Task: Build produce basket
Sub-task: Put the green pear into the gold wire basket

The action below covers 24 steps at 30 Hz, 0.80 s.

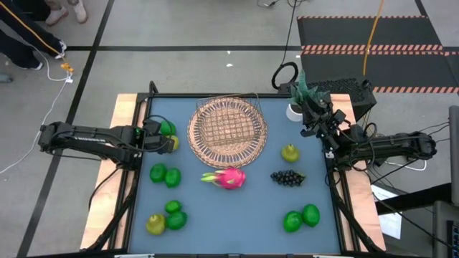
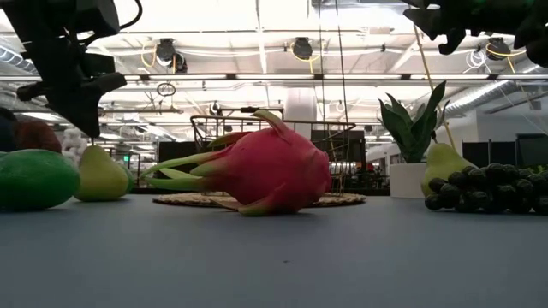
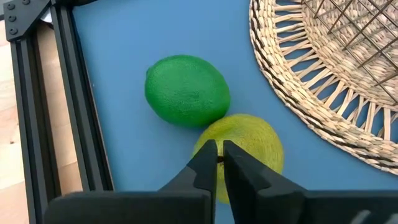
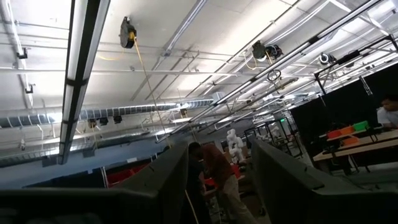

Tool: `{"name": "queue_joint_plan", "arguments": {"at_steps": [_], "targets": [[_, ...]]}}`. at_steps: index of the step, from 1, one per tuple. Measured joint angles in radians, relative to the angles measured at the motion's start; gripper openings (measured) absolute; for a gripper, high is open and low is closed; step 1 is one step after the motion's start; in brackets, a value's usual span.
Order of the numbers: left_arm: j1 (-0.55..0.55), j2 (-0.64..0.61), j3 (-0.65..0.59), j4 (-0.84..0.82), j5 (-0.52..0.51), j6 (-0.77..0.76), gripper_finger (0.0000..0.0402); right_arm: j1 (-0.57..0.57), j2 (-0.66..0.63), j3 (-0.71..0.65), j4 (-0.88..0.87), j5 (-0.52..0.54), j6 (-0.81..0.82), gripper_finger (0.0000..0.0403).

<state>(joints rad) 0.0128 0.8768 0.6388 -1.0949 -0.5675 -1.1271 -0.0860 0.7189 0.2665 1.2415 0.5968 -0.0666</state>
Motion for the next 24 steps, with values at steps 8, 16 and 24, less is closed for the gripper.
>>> {"name": "queue_joint_plan", "arguments": {"at_steps": [8, 16, 24], "targets": [[-0.003, 0.0, 0.0, 0.001, 0.011, 0.001, 0.0013, 0.0, 0.0, 0.0, 0.0, 0.0, -0.001, 0.0171], [-0.003, 0.0, -0.001, -0.001, 0.031, 0.004, 0.0044, 0.0, 0.0, 0.0, 0.0, 0.0, -0.001, 0.0171], [-0.003, 0.0, -0.001, -0.001, 0.025, 0.024, 0.0124, 0.0, 0.0, 0.0, 0.0, 0.0, 0.001, 0.0171]]}}
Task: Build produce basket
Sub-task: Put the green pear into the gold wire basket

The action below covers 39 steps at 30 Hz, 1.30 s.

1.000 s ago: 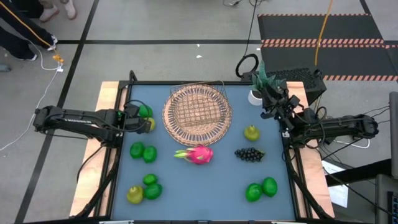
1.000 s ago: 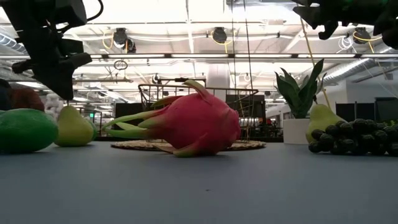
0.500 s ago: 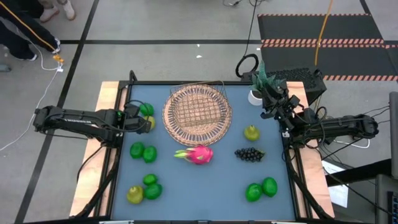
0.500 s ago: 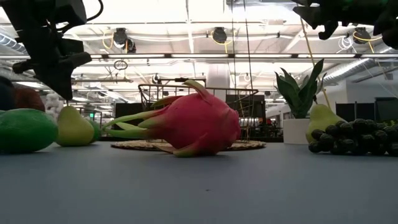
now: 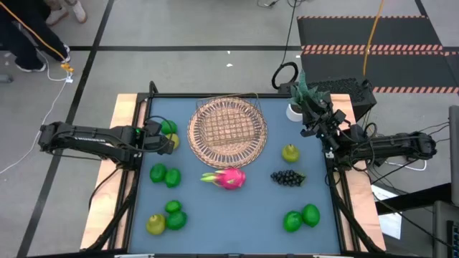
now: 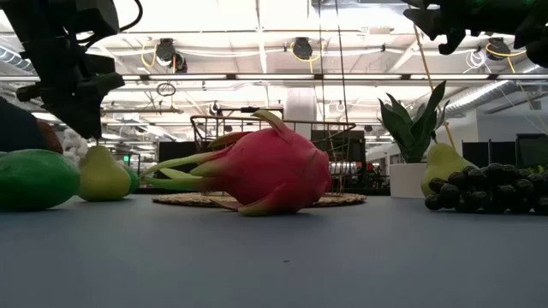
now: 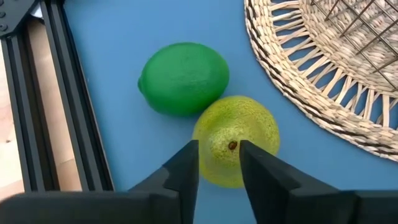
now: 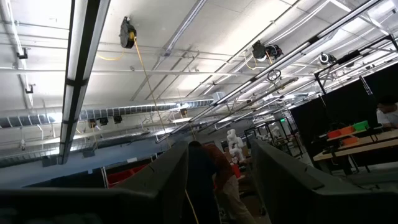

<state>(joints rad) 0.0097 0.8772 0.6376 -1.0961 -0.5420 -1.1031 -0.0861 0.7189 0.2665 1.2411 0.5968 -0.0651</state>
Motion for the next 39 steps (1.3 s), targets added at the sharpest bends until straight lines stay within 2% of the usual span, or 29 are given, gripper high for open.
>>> {"name": "queue_joint_plan", "arguments": {"at_steps": [4, 9, 21, 28, 31, 36, 39], "targets": [[0.0, 0.0, 0.0, 0.001, -0.005, 0.002, 0.0135, 0.0, 0.0, 0.0, 0.0, 0.0, 0.0, 0.0171], [0.0, 0.0, 0.0, 0.002, -0.008, 0.017, 0.0123, 0.0, 0.0, 0.0, 0.0, 0.0, 0.0, 0.0171], [0.0, 0.0, 0.0, 0.012, -0.008, 0.034, 0.0049, 0.0, 0.0, 0.0, 0.0, 0.0, 0.0, 0.0171], [0.0, 0.0, 0.0, 0.094, -0.004, 0.131, 0.0007, 0.0, 0.0, 0.0, 0.0, 0.0, 0.0, 0.0171], [0.0, 0.0, 0.0, 0.136, 0.001, 0.188, 0.001, 0.0, 0.0, 0.0, -0.002, 0.0, -0.001, 0.0171], [0.0, 0.0, 0.0, 0.143, 0.003, 0.193, 0.0023, 0.0, 0.0, 0.0, -0.003, 0.0, -0.002, 0.0171], [0.0, 0.0, 0.0, 0.152, 0.015, 0.209, 0.0015, 0.0, 0.0, 0.0, -0.003, 0.0, -0.004, 0.0171]]}}
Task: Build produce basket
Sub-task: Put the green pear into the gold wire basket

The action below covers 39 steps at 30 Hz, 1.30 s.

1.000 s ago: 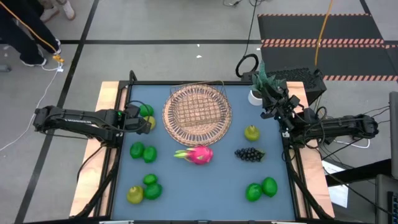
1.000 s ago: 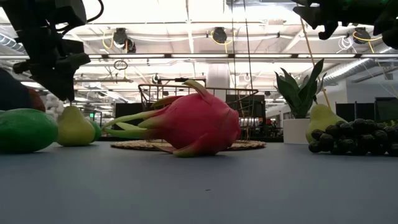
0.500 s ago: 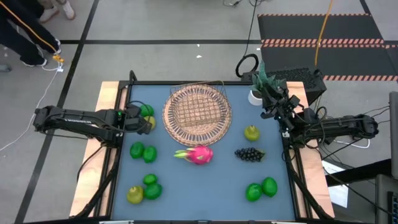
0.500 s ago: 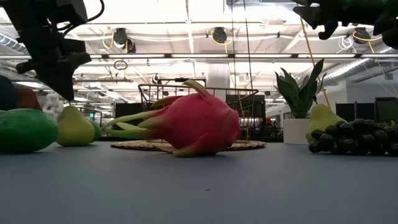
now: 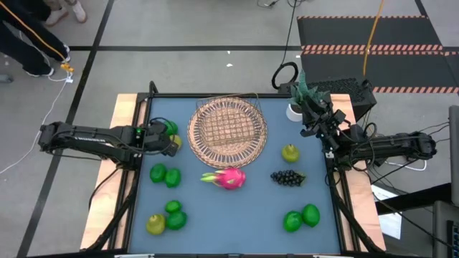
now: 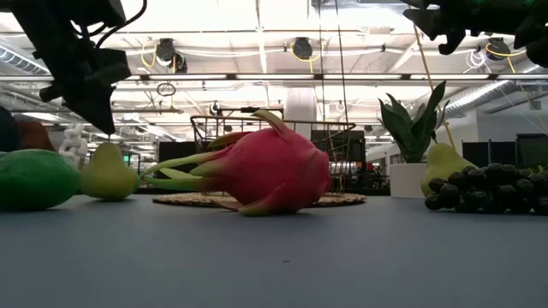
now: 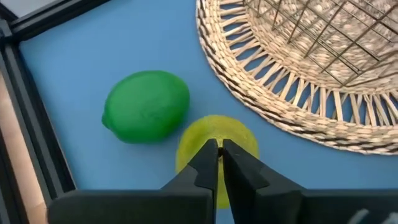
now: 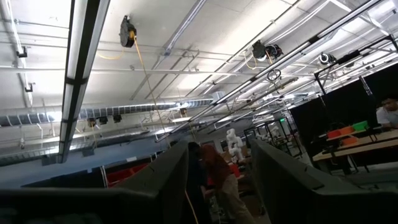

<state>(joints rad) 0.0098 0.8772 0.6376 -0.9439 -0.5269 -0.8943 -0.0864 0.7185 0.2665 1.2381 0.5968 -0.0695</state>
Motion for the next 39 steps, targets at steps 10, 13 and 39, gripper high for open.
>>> {"name": "queue_joint_plan", "arguments": {"at_steps": [10, 13, 39], "targets": [[0.002, 0.0, 0.012, 0.183, 0.117, 0.193, 0.0004, 0.0, 0.0, 0.0, 0.003, 0.0, -0.048, 0.0171], [0.0, 0.0, 0.046, 0.216, 0.136, 0.244, 0.0003, 0.0, 0.0, 0.0, 0.003, 0.0, -0.05, 0.0171], [0.207, 0.186, 0.302, 0.613, 0.072, 0.819, 0.0001, 0.0, 0.0, 0.001, 0.018, -0.074, -0.048, 0.0171]]}}
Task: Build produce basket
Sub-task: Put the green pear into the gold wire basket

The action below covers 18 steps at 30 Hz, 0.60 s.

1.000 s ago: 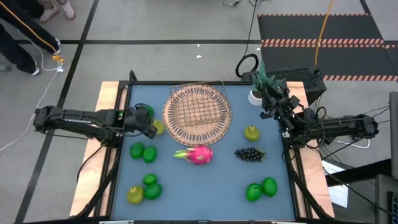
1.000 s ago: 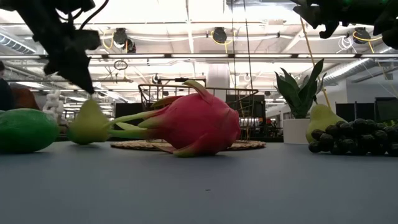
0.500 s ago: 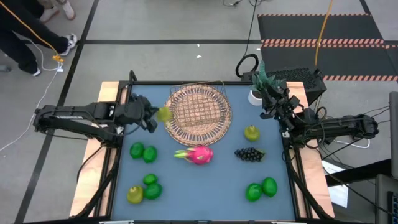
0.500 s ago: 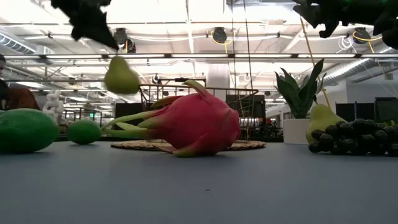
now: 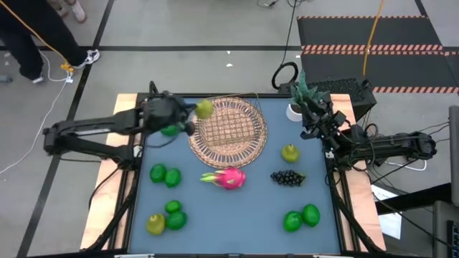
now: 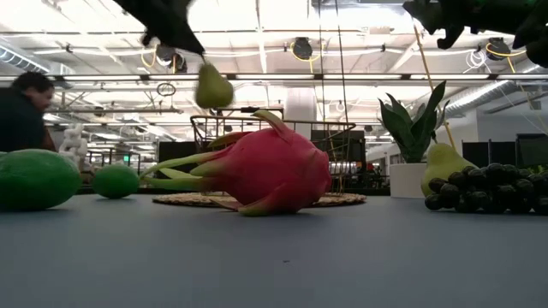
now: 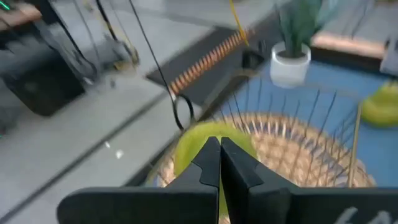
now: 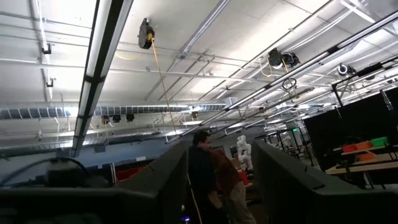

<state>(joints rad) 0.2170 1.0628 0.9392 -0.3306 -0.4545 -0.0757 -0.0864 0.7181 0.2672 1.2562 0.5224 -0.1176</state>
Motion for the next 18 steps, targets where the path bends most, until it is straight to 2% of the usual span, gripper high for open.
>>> {"name": "queue_joint_plan", "arguments": {"at_steps": [3, 8, 13, 18], "targets": [[0.047, 0.104, -0.001, 0.046, 0.082, 0.015, 0.0001, 0.0, 0.0, 0.0, 0.01, 0.0, -0.001, 0.0171], [0.117, 0.239, -0.001, 0.085, 0.125, 0.016, 0.0001, 0.0, 0.0, 0.0, 0.013, 0.0, -0.006, 0.0171], [0.172, 0.338, -0.001, 0.091, 0.199, -0.031, 0.0003, 0.0, 0.0, 0.0, 0.012, 0.0, -0.011, 0.0171], [0.189, 0.396, -0.001, 0.114, 0.212, -0.065, 0.0004, 0.0, 0.0, 0.0, 0.012, 0.0, -0.011, 0.0171]]}}
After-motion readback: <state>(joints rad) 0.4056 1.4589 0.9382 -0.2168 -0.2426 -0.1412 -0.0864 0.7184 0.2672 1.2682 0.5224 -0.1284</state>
